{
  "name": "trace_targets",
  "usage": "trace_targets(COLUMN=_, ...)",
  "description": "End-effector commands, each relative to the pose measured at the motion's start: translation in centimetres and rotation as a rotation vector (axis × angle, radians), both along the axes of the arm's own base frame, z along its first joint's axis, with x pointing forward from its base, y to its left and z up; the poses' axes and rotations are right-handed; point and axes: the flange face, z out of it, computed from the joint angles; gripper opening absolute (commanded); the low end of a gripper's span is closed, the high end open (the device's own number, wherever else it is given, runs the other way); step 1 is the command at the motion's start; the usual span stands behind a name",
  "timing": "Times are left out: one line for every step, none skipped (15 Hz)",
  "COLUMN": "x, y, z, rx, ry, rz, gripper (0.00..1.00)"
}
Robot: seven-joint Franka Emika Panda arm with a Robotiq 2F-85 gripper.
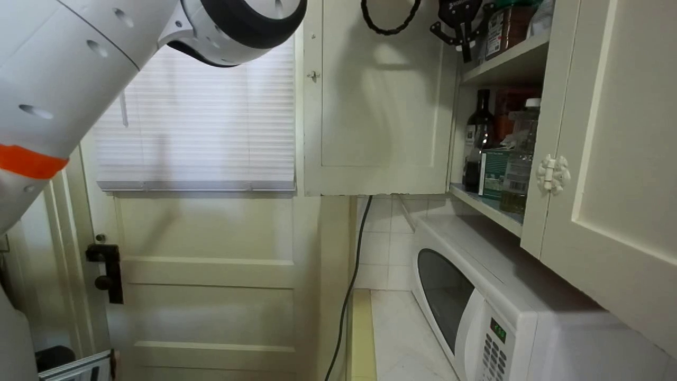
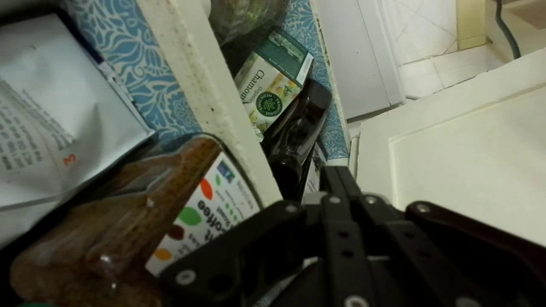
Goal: Move one bottle from the counter to the cabinet's second shelf
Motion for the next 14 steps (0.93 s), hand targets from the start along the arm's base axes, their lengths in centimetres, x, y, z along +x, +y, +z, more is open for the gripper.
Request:
trace_targets(x=-1.2, y=0.0, z=0.4, rx=0.027, ry=0.049, rz=0.009, gripper=0.0)
trace_targets(x=-1.5, y=0.1, z=0.5, rx=0.037, ry=0.063, rz=0.01, gripper=0.0)
trace_targets(x=-2.2, y=0.2, z=0.8, rx=0.045, ry=0.085, rz=0.006, gripper=0.0)
trace_targets(x=-2.9, y=0.3, z=1.0, rx=0.049, ry=0.113, rz=-0.003, gripper=0.0)
trace_targets(x=-3.8, y=0.4, z=1.3, rx=0.068, ry=0.142, rz=0.0, gripper=0.0)
trace_targets(x=-4.8, y=0.4, z=1.9, rx=0.079, ry=0.17, rz=-0.008, gripper=0.0)
trace_targets(x=-5.9, y=0.3, z=2.4, rx=0.088, ry=0.196, rz=-0.017, gripper=0.0)
trace_targets(x=-7.0, y=0.3, z=2.9, rx=0.102, ry=0.226, rz=-0.023, gripper=0.0)
trace_targets(x=-8.2, y=0.3, z=3.6, rx=0.115, ry=0.249, rz=-0.036, gripper=0.0)
trace_targets(x=-9.4, y=0.3, z=4.3, rx=0.134, ry=0.269, rz=-0.039, gripper=0.26)
trace_targets(x=-10.8, y=0.1, z=5.2, rx=0.141, ry=0.283, rz=-0.057, gripper=0.28)
trace_targets(x=-12.0, y=-0.1, z=6.0, rx=0.149, ry=0.297, rz=-0.078, gripper=0.33)
trace_targets(x=-13.3, y=-0.4, z=6.7, rx=0.156, ry=0.315, rz=-0.104, gripper=0.4)
trace_targets(x=-14.8, y=-0.8, z=7.4, rx=0.153, ry=0.335, rz=-0.145, gripper=0.49)
